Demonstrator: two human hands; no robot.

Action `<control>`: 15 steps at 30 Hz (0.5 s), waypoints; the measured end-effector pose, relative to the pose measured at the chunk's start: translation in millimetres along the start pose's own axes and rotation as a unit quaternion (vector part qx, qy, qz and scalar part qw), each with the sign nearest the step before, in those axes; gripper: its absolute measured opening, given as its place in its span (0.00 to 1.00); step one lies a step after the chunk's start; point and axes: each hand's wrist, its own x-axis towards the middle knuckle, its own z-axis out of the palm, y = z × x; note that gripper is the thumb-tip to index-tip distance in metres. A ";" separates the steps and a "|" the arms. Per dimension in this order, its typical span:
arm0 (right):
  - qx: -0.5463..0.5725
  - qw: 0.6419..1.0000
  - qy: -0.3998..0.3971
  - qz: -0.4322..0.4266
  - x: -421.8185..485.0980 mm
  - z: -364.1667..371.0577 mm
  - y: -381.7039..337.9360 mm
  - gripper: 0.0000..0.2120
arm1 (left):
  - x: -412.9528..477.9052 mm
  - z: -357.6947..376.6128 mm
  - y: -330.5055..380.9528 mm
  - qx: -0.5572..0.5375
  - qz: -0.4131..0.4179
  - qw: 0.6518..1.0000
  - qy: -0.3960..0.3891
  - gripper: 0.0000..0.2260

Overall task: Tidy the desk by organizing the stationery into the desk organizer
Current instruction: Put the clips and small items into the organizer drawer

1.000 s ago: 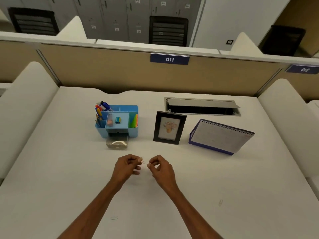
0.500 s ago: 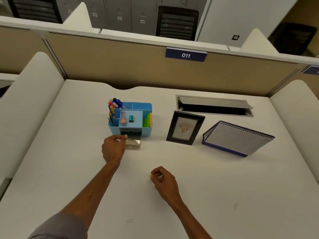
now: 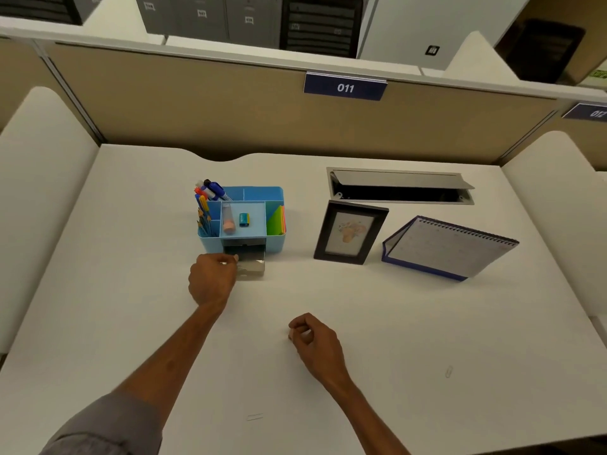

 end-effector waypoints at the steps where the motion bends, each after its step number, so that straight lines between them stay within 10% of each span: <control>1: -0.001 1.000 -0.001 -0.001 -1.7 -0.1 0.2 0.04 | -1.3 -0.5 -0.4 0.001 0.007 1.000 0.005 0.15; 15: -0.100 0.985 0.135 -0.049 -41.1 -67.2 67.7 0.07 | -96.2 38.0 22.3 0.033 0.153 0.988 -0.002 0.17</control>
